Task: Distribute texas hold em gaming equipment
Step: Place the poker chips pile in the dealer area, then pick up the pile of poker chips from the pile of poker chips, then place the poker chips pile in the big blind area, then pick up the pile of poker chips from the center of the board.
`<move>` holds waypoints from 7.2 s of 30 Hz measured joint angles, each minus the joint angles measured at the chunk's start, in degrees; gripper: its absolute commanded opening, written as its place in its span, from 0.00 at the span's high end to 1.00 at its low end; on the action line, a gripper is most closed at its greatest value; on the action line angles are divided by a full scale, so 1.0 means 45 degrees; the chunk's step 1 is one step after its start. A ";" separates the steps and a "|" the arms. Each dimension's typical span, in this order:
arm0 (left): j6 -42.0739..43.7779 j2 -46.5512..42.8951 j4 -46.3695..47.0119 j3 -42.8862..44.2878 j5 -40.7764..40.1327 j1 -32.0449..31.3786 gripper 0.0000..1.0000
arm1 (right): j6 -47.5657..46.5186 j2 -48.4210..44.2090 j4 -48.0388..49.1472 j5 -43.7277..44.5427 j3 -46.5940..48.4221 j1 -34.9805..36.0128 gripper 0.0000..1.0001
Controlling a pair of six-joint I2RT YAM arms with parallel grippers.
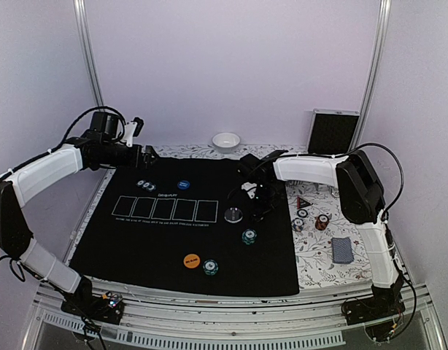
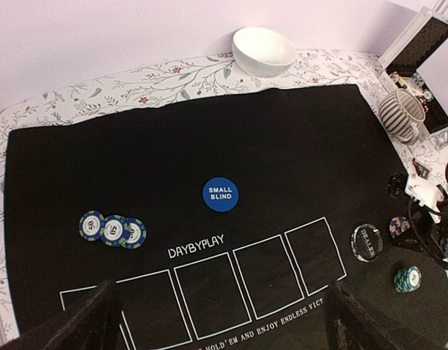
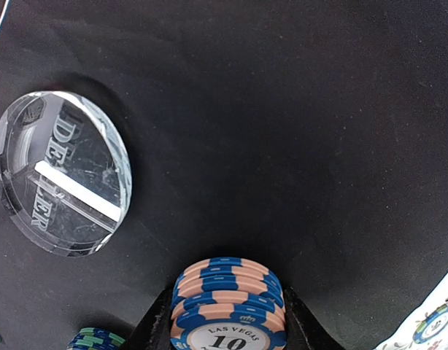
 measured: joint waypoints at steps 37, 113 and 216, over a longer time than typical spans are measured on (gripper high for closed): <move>0.0000 0.0000 -0.0005 -0.0005 0.0204 0.0044 0.02 | 0.0763 -0.5353 -0.0053 0.0646 -0.4172 -0.1399 0.01; 0.0053 0.0000 -0.0010 -0.0015 0.0219 0.0058 0.02 | 0.1273 -0.0869 -0.0976 -0.0695 -0.1273 0.5537 0.54; -0.1404 -0.0068 0.1010 -0.0554 0.2880 -0.0933 0.11 | 0.0330 -0.5906 -0.0253 0.0432 -0.2744 0.0525 0.91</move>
